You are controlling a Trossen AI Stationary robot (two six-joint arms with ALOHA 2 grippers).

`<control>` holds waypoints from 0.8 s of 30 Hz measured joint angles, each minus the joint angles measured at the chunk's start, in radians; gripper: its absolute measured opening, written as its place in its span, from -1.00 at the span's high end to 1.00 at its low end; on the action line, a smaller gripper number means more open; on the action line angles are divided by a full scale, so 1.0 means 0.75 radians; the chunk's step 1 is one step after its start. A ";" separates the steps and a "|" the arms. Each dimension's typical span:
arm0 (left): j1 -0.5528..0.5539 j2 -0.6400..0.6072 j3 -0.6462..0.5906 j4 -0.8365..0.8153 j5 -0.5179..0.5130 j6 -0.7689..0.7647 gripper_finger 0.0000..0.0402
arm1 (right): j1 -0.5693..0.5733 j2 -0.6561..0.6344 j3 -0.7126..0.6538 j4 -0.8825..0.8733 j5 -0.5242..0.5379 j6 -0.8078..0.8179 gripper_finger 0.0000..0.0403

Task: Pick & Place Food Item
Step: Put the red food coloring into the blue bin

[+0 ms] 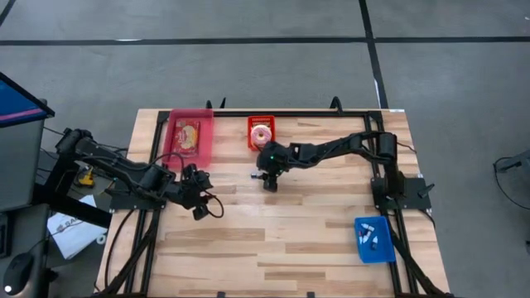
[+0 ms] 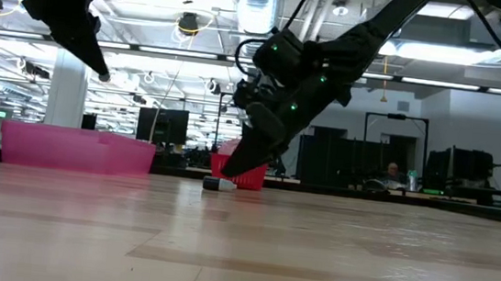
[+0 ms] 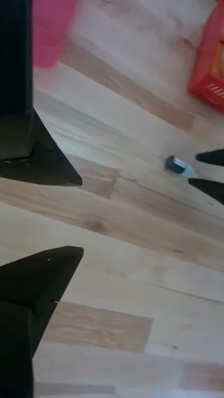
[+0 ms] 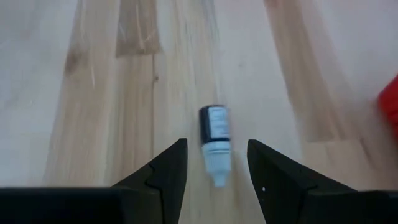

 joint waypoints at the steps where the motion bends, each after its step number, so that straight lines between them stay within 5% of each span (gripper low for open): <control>1: 0.002 -0.001 0.000 -0.010 0.001 0.000 0.19 | 0.005 0.002 -0.001 -0.009 0.001 -0.001 0.21; 24: 0.002 -0.008 0.000 0.002 0.001 -0.010 0.19 | 0.005 0.002 -0.002 -0.014 0.002 -0.072 0.21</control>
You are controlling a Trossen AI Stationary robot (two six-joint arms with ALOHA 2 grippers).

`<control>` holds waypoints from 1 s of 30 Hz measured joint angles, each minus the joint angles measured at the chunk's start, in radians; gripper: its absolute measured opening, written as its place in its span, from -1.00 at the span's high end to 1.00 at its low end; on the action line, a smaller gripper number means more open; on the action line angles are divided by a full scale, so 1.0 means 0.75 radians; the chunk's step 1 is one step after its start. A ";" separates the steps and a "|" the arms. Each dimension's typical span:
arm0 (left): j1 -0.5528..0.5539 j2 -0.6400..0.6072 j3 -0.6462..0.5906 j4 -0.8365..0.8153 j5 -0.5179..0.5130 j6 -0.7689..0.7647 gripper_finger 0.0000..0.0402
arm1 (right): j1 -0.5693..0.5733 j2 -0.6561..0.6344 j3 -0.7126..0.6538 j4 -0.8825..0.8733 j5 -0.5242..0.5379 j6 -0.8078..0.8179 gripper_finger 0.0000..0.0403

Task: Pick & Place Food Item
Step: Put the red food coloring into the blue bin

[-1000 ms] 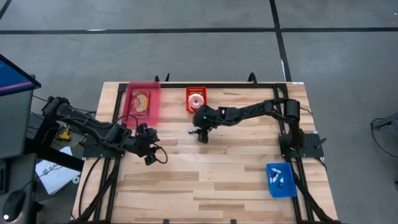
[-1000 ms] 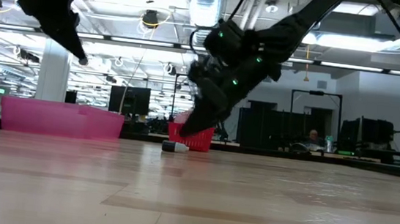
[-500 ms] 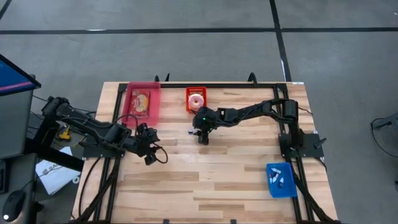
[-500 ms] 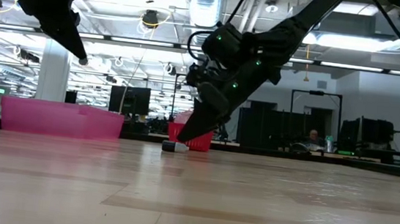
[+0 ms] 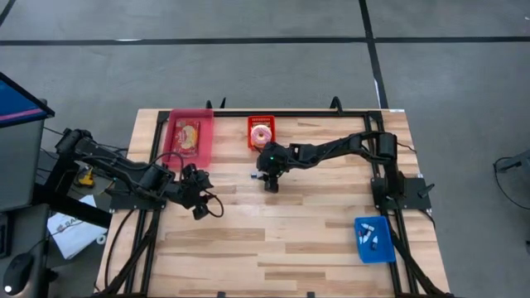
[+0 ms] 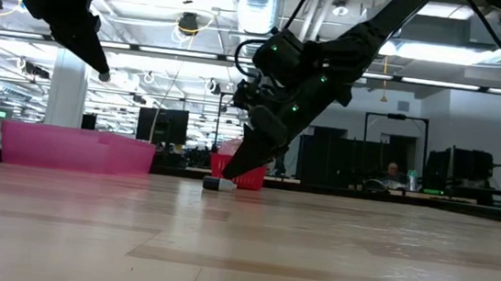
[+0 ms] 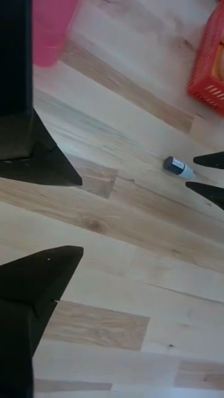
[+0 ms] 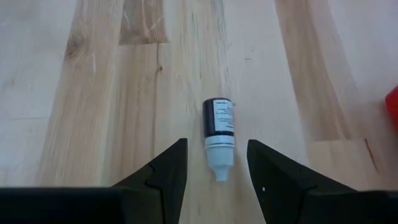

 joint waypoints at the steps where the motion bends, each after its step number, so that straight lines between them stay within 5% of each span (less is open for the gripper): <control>1: 0.000 0.000 0.000 0.000 0.000 0.000 0.19 | 0.001 0.005 0.000 0.002 0.000 -0.008 0.21; 30: 0.000 0.000 0.001 0.022 0.000 -0.006 0.19 | 0.001 0.084 0.022 0.035 0.005 0.012 0.21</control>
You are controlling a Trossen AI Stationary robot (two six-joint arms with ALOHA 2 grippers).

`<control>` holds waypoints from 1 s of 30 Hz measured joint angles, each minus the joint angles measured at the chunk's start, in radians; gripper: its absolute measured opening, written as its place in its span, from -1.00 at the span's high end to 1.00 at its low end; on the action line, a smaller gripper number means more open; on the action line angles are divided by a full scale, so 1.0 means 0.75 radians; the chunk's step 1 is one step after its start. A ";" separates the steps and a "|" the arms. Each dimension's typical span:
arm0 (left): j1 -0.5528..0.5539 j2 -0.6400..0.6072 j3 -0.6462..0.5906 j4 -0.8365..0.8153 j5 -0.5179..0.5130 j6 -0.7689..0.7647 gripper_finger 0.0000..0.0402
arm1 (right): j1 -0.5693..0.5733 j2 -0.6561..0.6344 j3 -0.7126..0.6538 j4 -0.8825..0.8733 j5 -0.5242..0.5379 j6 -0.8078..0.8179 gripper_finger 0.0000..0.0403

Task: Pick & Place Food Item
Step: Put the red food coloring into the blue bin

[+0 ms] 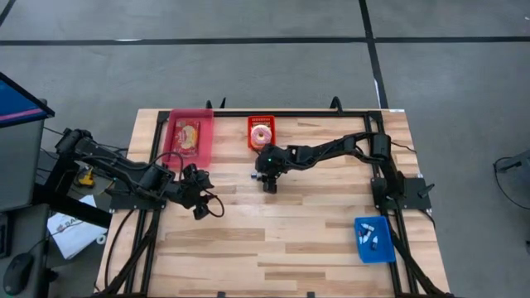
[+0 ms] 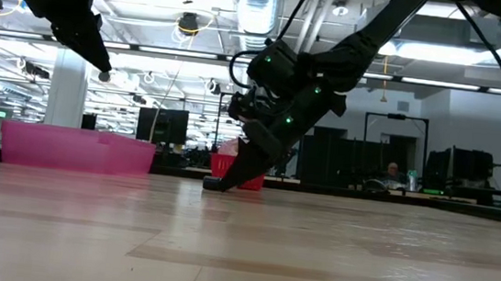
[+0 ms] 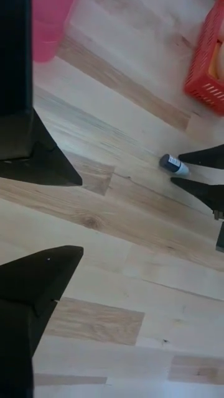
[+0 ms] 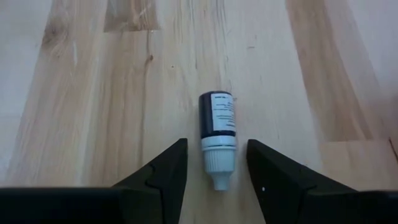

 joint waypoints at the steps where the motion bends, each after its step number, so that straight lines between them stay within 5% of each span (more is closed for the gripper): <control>1: 0.000 0.000 0.000 0.000 0.000 0.000 0.19 | -0.001 0.000 0.000 -0.001 -0.003 0.008 0.22; 16: 0.000 0.000 0.000 0.000 0.000 0.000 0.19 | 0.014 0.001 0.000 -0.005 0.006 0.035 0.68; 30: 0.000 0.000 0.000 -0.001 -0.006 -0.004 0.19 | 0.079 -0.052 0.032 -0.168 -0.018 0.097 0.73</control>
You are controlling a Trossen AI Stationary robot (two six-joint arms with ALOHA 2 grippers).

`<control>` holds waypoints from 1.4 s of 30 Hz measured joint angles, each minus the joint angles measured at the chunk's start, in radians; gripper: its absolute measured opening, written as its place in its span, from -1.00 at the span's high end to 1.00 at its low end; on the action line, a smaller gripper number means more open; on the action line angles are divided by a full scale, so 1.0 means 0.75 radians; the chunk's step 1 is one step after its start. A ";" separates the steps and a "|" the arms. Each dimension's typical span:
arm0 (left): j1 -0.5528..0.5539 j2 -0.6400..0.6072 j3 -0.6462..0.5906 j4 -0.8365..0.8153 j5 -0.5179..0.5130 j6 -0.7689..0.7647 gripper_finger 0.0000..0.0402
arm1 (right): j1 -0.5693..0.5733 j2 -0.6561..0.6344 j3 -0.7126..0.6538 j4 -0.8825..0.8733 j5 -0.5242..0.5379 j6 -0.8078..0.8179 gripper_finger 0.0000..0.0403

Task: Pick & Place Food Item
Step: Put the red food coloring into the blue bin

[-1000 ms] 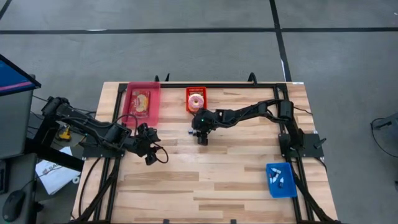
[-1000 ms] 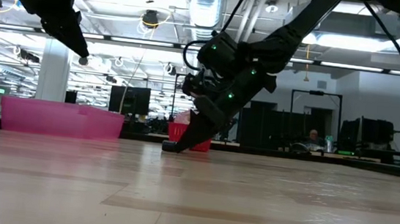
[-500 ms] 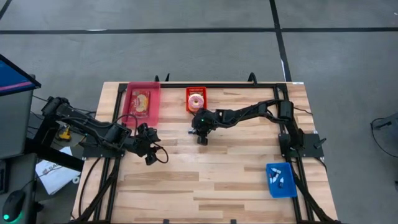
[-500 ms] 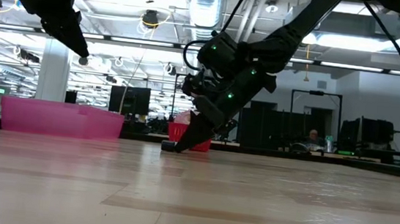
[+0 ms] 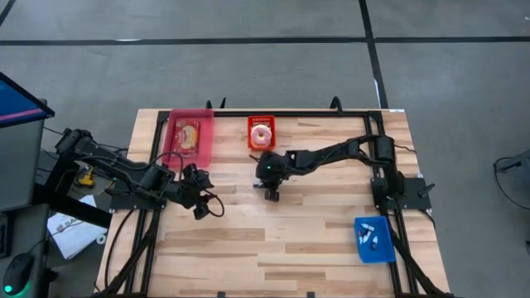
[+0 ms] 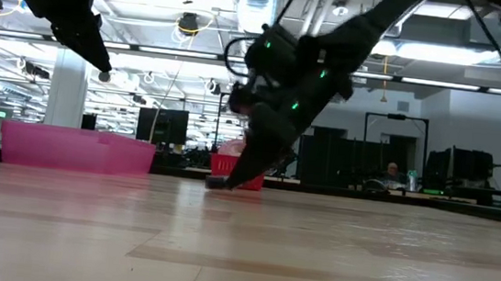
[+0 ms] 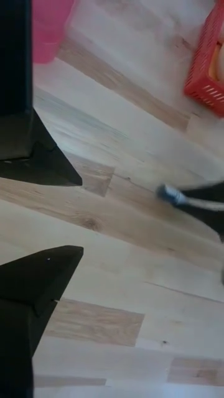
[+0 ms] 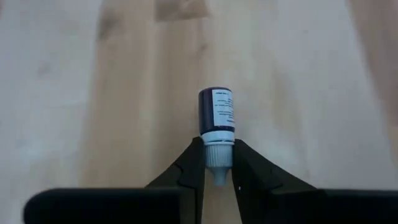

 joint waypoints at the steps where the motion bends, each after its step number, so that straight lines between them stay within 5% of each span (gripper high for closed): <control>1: 0.000 0.000 0.000 0.000 -0.009 0.000 0.19 | 0.008 -0.019 0.010 -0.072 0.001 0.000 0.74; 12: 0.036 0.000 0.000 0.003 -0.064 0.047 0.19 | 0.133 -0.156 0.056 -0.628 0.011 0.187 0.74; 23: 0.121 0.001 0.000 0.128 -0.103 0.206 0.19 | 0.435 -0.438 0.054 -1.040 0.106 0.593 0.74; 33: 0.278 0.000 0.000 0.383 -0.091 0.434 0.19 | 0.852 -0.626 0.055 -1.383 0.361 1.448 0.74; 42: 0.409 0.000 0.000 0.597 -0.011 0.504 0.19 | 1.255 -0.624 0.055 -1.552 0.366 2.367 0.74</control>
